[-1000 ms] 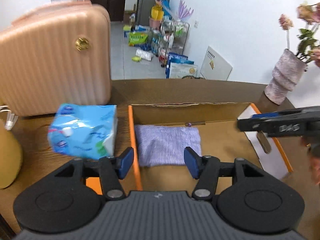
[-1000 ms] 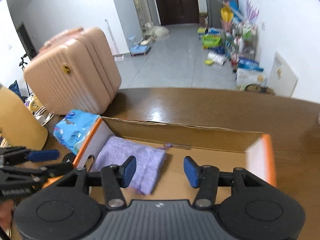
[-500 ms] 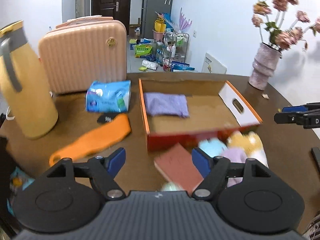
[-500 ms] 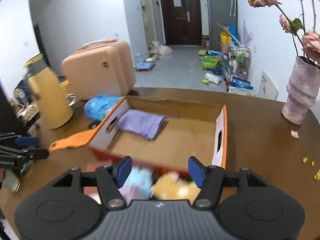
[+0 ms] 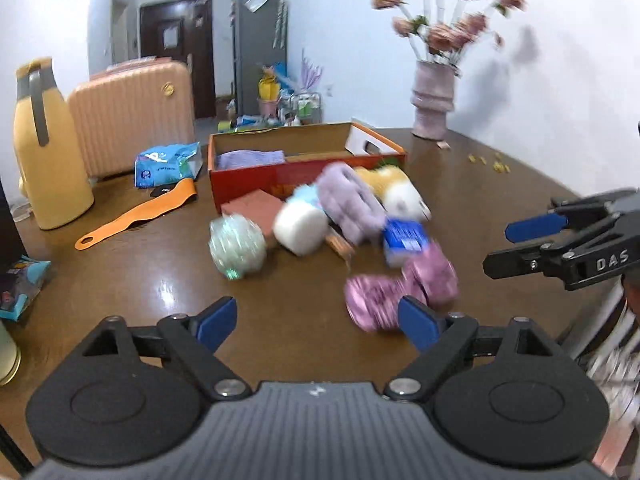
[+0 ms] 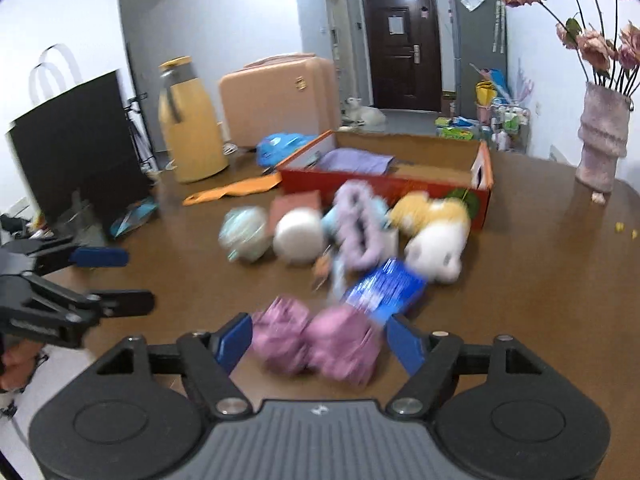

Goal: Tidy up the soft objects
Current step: 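Grasp the pink satin scrunchie with both grippers together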

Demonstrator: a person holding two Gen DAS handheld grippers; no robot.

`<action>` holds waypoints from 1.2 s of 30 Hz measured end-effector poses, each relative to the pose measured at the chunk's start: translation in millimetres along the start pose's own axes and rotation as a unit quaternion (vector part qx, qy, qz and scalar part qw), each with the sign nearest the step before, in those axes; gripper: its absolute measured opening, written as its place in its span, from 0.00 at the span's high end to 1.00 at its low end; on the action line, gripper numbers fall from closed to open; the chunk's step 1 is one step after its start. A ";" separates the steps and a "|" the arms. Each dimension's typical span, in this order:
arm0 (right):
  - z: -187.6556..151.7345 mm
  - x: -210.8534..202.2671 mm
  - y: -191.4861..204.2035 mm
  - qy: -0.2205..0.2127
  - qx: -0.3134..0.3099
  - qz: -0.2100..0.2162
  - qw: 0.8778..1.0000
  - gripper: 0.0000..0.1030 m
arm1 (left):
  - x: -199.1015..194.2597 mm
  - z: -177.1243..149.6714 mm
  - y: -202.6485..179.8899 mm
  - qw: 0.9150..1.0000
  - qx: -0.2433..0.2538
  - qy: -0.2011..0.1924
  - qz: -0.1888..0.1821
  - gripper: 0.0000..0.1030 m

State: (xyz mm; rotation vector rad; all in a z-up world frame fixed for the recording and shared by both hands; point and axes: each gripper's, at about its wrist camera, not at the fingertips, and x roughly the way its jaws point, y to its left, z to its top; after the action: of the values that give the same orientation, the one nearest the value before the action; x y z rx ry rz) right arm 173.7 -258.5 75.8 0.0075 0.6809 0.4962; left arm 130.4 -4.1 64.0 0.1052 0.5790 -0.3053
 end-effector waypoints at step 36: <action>-24.4 102.3 -47.7 -0.019 0.139 0.018 0.990 0.66 | 143.8 5.9 27.2 0.958 -0.182 0.119 -0.189 0.73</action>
State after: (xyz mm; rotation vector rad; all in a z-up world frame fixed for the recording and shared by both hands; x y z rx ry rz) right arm 247.8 -259.1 -12.8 0.2914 0.7094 0.4319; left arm 256.1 -15.9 -10.2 -0.3338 0.8877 -0.5557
